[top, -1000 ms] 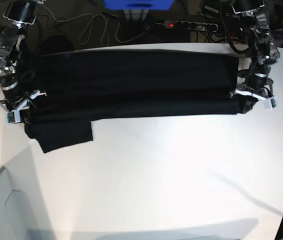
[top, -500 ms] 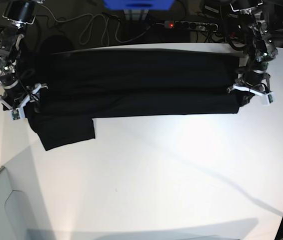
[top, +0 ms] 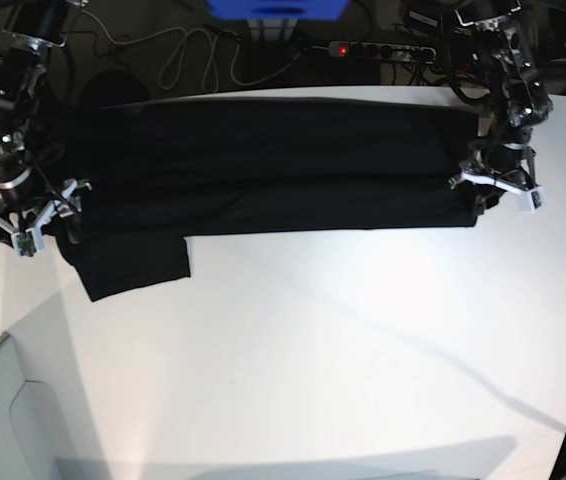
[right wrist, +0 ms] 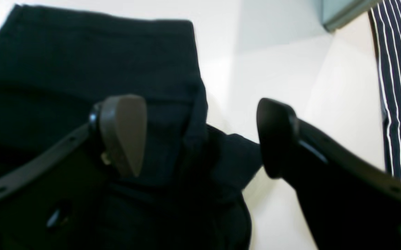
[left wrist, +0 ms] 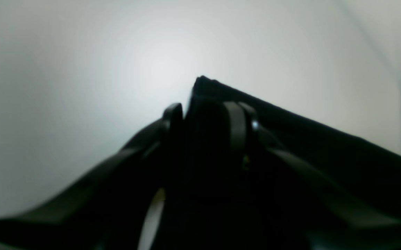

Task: Fold the T-shirt properly
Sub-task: 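Fold the hem with both grippers over toward the collar, then regrasp the folded edge with both grippers and lift it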

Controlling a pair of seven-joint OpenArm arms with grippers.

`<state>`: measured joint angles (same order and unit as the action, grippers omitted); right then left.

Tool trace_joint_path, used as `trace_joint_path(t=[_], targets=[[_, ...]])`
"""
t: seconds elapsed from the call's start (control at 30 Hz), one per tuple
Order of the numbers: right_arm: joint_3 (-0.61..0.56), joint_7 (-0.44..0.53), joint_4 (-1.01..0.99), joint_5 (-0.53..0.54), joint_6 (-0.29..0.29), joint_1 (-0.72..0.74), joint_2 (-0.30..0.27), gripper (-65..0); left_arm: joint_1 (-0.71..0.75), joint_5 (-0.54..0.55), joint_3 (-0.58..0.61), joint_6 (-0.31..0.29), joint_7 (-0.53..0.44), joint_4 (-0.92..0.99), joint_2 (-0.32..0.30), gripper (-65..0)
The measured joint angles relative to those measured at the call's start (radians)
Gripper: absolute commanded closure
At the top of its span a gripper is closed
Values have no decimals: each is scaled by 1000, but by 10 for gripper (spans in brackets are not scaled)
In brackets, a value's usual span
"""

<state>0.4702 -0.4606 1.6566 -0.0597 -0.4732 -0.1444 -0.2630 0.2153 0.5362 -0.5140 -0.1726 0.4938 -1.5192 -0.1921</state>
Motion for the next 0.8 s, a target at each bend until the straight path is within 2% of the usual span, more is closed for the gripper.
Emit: trace_joint_path(t=[0.4, 0.47, 0.6, 0.8], targets=[[-2, -9, -6, 0, 0, 42, 3, -481, -39, 0, 2, 4, 4, 9, 9, -179], [-3, 0, -6, 1, 0, 50, 2, -481, -38, 0, 2, 4, 5, 9, 12, -135], [-3, -14, -7, -4, 0, 64, 2, -481, -33, -1, 1, 4, 5, 8, 12, 0], [-2, -9, -16, -7, 0, 109, 2, -484, -37, 0, 1, 4, 5, 5, 12, 0]])
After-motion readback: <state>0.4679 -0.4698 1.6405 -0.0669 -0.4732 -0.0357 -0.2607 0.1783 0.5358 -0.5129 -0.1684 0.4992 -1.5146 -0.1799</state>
